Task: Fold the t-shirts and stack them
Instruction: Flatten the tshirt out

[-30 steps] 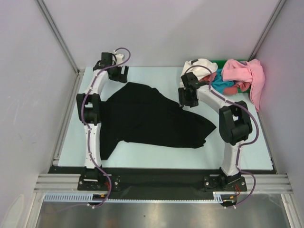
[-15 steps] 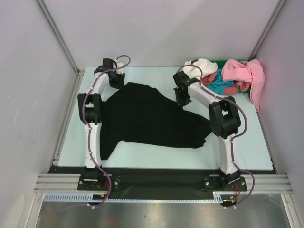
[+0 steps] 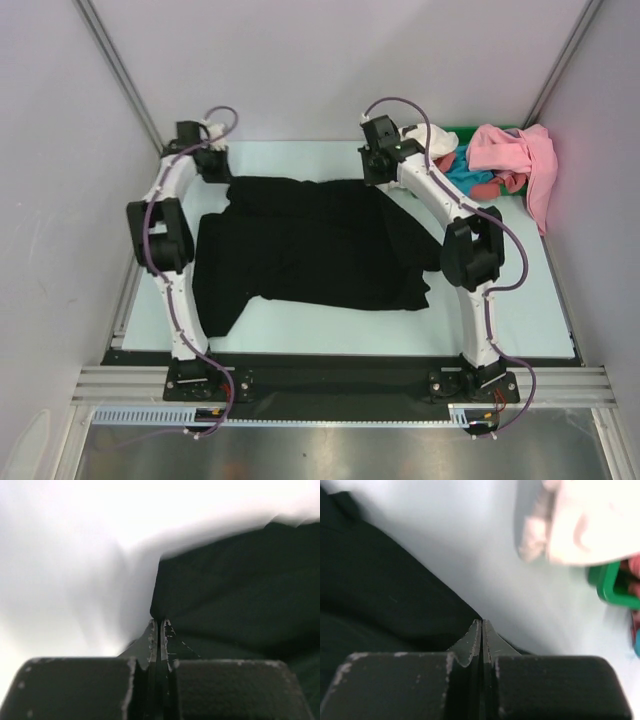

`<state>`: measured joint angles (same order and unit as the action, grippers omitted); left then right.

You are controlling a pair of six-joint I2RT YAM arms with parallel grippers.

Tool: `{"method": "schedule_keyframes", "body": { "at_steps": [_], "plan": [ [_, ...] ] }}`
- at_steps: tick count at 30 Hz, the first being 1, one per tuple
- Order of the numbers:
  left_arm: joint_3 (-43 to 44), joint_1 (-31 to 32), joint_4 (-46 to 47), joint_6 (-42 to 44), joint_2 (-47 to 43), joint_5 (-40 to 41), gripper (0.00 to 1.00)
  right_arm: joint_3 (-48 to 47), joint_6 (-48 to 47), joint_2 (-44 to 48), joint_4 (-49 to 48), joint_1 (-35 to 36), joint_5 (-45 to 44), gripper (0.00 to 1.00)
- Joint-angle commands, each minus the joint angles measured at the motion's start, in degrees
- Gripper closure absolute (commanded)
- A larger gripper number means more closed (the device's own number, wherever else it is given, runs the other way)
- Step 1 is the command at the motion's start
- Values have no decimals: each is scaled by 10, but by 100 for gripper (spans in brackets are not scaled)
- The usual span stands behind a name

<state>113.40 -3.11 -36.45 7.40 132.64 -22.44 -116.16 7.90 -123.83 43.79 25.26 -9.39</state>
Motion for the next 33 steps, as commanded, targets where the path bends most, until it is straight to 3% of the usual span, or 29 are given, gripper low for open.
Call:
{"method": "schedule_keyframes", "body": {
  "at_steps": [1, 6, 10, 12, 16, 18, 21, 23, 25, 26, 27, 30, 33],
  "plan": [
    [-23, -82, 94, -28, -134, 56, 100, -33, -28, 14, -52, 8, 18, 100],
    [-78, -137, 159, -6, -195, 63, 100, -76, -26, -25, -139, 9, 24, 100],
    [-76, -138, 195, 17, -182, 60, 100, -150, 15, -99, -219, 8, 10, 100],
    [-54, -138, 203, 6, -167, 70, 100, -209, 42, -148, -258, 8, 2, 100],
    [8, -136, 183, -16, -102, 68, 100, -241, 80, -194, -378, 9, -71, 98],
    [28, -130, 183, -14, -86, 67, 100, -262, 79, -214, -412, 7, -132, 98],
    [54, -117, 184, -5, -64, 83, 100, -331, 77, -245, -447, -1, -148, 100],
    [79, -109, 186, -4, -46, 90, 100, -333, 72, -250, -490, -5, -134, 91],
    [111, -107, 183, -8, -30, 102, 100, -335, 70, -252, -502, -9, -115, 72],
    [121, -104, 173, -8, -14, 104, 96, -338, 68, -253, -496, -10, -114, 65],
    [130, -102, 166, -6, -11, 103, 67, -337, 64, -248, -486, -15, -106, 52],
    [164, -100, 109, 8, -3, 84, 19, -333, 54, -228, -414, -25, -80, 27],
    [166, -100, 47, 31, -35, 66, 16, -285, 41, -159, -319, -35, -59, 23]
  ]
}}
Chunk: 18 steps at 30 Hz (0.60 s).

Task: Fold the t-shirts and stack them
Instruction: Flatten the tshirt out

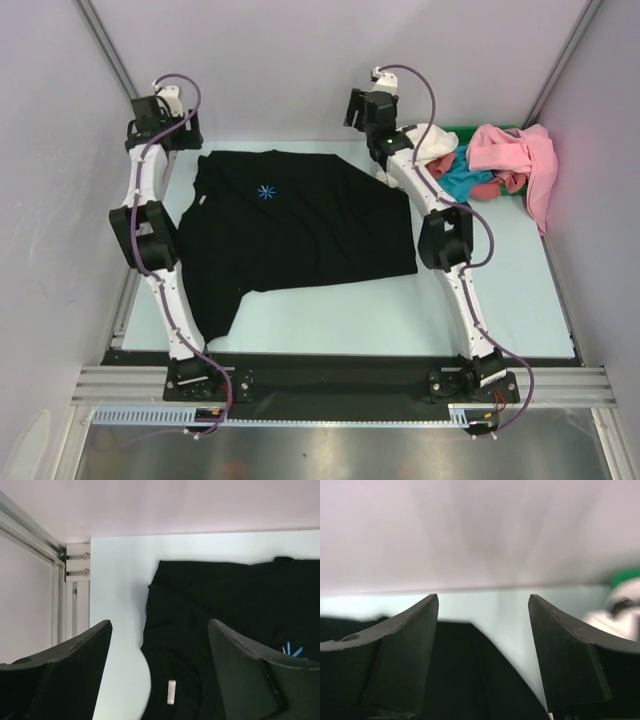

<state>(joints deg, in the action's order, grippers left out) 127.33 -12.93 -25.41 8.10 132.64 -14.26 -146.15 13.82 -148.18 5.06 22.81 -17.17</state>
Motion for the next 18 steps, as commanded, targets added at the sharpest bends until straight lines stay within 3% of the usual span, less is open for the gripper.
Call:
{"method": "schedule_keyframes", "body": {
  "at_steps": [1, 4, 5, 8, 12, 14, 18],
  "plan": [
    [-3, -2, -75, 42, -50, -22, 16, 40, -25, 138, 113, -11, 25, 22],
    [-87, -2, -116, 103, -135, -46, 18, 179, -33, 228, 203, -12, 37, 24],
    [-155, -2, -137, 122, -161, -61, 20, 256, -30, 280, 225, -15, 38, 26],
    [-288, -2, -187, 198, -250, -66, 25, 362, 15, 378, 309, -35, 52, 38],
    [-433, -2, -241, 289, -350, -51, 27, 577, 71, 472, 350, -58, 100, 50],
    [-505, -1, -267, 332, -403, -42, 27, 634, 89, 504, 355, -60, 101, 50],
    [-601, 0, -298, 387, -472, -1, 25, 744, 117, 560, 346, -65, 122, 36]
  ]
}}
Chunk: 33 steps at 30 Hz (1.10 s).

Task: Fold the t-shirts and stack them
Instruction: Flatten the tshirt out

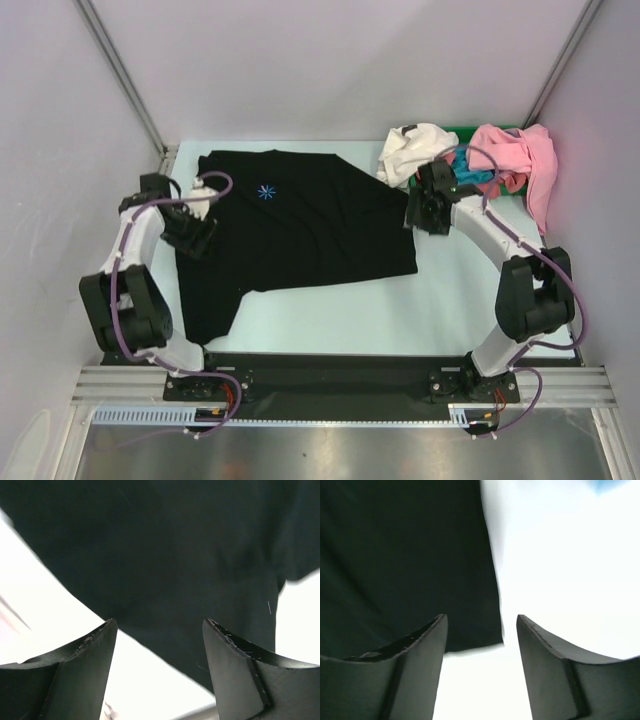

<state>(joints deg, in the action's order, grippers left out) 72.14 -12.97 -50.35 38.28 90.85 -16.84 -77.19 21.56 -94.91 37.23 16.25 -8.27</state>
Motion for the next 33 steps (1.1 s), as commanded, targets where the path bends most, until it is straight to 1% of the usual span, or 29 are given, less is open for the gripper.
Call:
{"method": "schedule_keyframes", "body": {
  "at_steps": [1, 2, 3, 4, 5, 6, 8, 9, 10, 11, 12, 14, 15, 18, 21, 22, 24, 25, 29, 31, 32, 33],
  "plan": [
    [-64, 1, -52, 96, -66, 29, 25, 77, 43, 38, 16, -1, 40, 35],
    [-95, 1, -57, 101, -75, 32, 24, 111, 45, 43, 7, -2, 61, 35],
    [-112, 1, -56, 107, -92, 37, 20, 128, 54, 46, -9, -2, 68, 35],
    [-128, 5, -51, 106, -98, 55, 18, 140, 59, 47, -17, -2, 74, 36],
    [-158, 12, -34, 101, -102, 67, 18, 158, 62, 47, -23, -1, 77, 36],
    [-169, 15, -25, 90, -105, 80, 18, 165, 66, 46, -38, 0, 77, 36],
    [-189, 17, -6, 77, -108, 77, 18, 188, 70, 36, -58, 1, 105, 37],
    [-191, 17, -1, 67, -109, 71, 18, 194, 70, 31, -70, 0, 113, 41],
    [-193, 18, 4, 62, -110, 67, 18, 195, 71, 26, -70, 0, 120, 46],
    [-194, 21, 13, 58, -110, 66, 18, 196, 71, 19, -69, 0, 122, 54],
    [-194, 21, 17, 51, -111, 67, 18, 198, 73, 22, -63, -1, 122, 73],
    [-190, 22, 24, 46, -110, 67, 18, 201, 76, 41, -56, 0, 113, 89],
    [-188, 22, 26, 43, -110, 66, 18, 202, 76, 50, -47, 0, 108, 100],
    [-182, 22, 32, 41, -107, 57, 18, 199, 78, 89, -29, 7, 98, 100],
    [-176, 22, 42, 40, -96, 54, 18, 197, 75, 101, -13, 6, 84, 99],
    [-172, 22, 46, 40, -92, 55, 19, 199, 73, 98, -12, 4, 66, 86],
    [-171, 22, 53, 42, -82, 59, 19, 201, 60, 84, -26, -7, 70, 44],
    [-172, 22, 59, 43, -81, 61, 19, 203, 53, 76, -35, -10, 69, 42],
    [-170, 22, 61, 45, -74, 73, 18, 187, 43, 33, -51, -18, 72, 43],
    [-170, 22, 60, 47, -77, 71, 18, 190, 41, 14, -71, -24, 88, 49],
    [-170, 22, 59, 47, -78, 70, 17, 193, 42, 9, -75, -25, 108, 53],
    [-169, 22, 58, 44, -78, 68, 17, 194, 44, 5, -78, -26, 113, 65]
  ]
}}
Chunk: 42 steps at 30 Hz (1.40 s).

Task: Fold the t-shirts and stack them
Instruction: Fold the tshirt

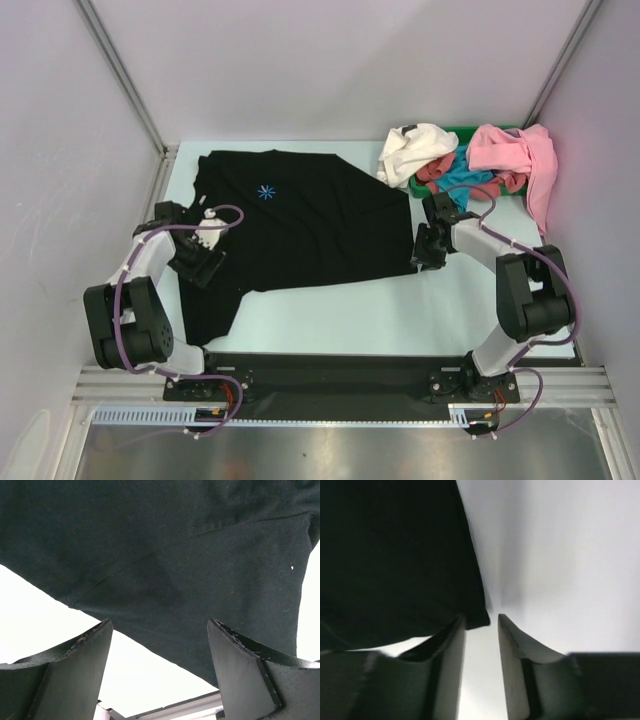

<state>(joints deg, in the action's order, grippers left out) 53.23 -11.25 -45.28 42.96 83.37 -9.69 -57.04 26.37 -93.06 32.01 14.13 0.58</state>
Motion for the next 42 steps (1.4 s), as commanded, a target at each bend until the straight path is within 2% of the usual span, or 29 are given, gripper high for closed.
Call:
{"method": "schedule_keyframes", "body": {
  "at_steps": [1, 2, 5, 6, 7, 11, 13, 17, 18, 20, 22, 27, 33, 34, 35, 38, 42],
  "plan": [
    [21, 4, 6, -3, -5, -6, 17, -6, -1, -14, -27, -4, 32, 70],
    [22, 4, 5, -6, -6, -7, 17, -3, 0, -12, -28, -5, 35, 76],
    [28, 4, 4, -8, -6, -9, 17, 7, 8, 8, -34, -6, 43, 83],
    [29, 4, 4, -7, -6, -10, 17, 13, 10, 14, -34, -6, 44, 94],
    [31, 4, 5, -8, -4, -10, 18, 15, 11, 17, -33, -8, 50, 100],
    [36, 4, 7, -8, -1, -10, 18, 19, 19, 40, -15, -9, 57, 100],
    [40, 4, 6, -8, -1, -10, 18, -5, 29, 60, 35, -2, 58, 100],
    [43, 3, 6, -7, 1, -6, 18, -98, 47, 93, 144, 70, 7, 100],
    [44, 3, 7, -7, 3, -6, 18, -114, 52, 96, 152, 101, 5, 100],
    [48, 4, 10, -9, 6, -5, 18, -148, 58, 90, 137, 114, 14, 100],
    [56, 3, 14, -10, 10, -4, 18, -168, 47, 53, 112, 108, 16, 100],
    [71, 3, 12, -9, 10, -2, 18, -304, 4, -88, 46, 86, 11, 100],
    [75, 3, 12, -13, 5, -5, 18, -447, 15, -258, -3, 37, 14, 100],
    [73, 3, 10, -12, 3, -5, 18, -481, 17, -279, -3, 30, 9, 95],
    [71, 3, 8, -10, -2, -2, 18, -502, 17, -295, 8, 17, 7, 79],
    [60, 3, -4, 7, -20, 6, 18, -543, 3, -326, 45, -5, 12, 60],
    [43, -14, -52, 34, -52, 5, 18, -441, -53, -237, 10, -14, -5, 55]
  ]
}}
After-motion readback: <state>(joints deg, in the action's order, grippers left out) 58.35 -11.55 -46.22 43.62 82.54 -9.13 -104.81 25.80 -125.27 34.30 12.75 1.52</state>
